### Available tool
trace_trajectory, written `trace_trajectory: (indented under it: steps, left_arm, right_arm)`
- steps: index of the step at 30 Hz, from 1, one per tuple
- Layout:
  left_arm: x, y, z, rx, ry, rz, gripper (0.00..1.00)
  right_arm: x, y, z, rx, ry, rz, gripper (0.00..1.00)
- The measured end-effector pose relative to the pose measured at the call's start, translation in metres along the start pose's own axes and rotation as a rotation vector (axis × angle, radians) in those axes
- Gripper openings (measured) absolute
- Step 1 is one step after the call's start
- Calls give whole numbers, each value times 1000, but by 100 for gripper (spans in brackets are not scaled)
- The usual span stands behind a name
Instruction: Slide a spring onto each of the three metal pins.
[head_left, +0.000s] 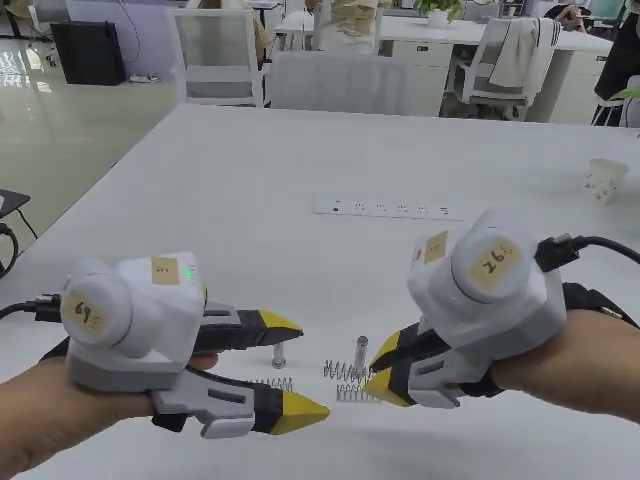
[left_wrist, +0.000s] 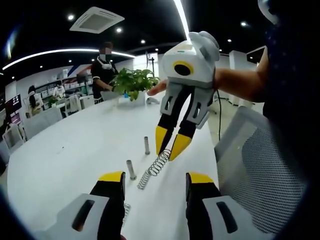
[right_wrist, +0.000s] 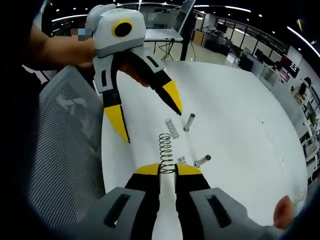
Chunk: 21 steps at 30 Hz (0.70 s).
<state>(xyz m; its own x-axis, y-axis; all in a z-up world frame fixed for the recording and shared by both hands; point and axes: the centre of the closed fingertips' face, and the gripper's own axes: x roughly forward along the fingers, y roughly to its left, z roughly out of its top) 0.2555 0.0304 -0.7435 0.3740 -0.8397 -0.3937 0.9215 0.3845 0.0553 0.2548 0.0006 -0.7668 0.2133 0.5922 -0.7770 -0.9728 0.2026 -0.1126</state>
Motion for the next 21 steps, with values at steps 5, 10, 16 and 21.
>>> trace_trajectory:
  steps: [5,10,16,21]
  left_arm:
    - [5,-2,-2,16,10,-19,38]
    - [11,-5,-2,28,10,-36,33]
    - [17,-10,-5,56,19,-57,26]
    - [20,-14,-7,85,23,-65,21]
  right_arm:
    - [1,2,0,-4,3,10,8]
    - [2,3,1,-4,4,14,8]
    - [3,6,0,-8,7,22,8]
    - [5,7,-1,-11,15,29,8]
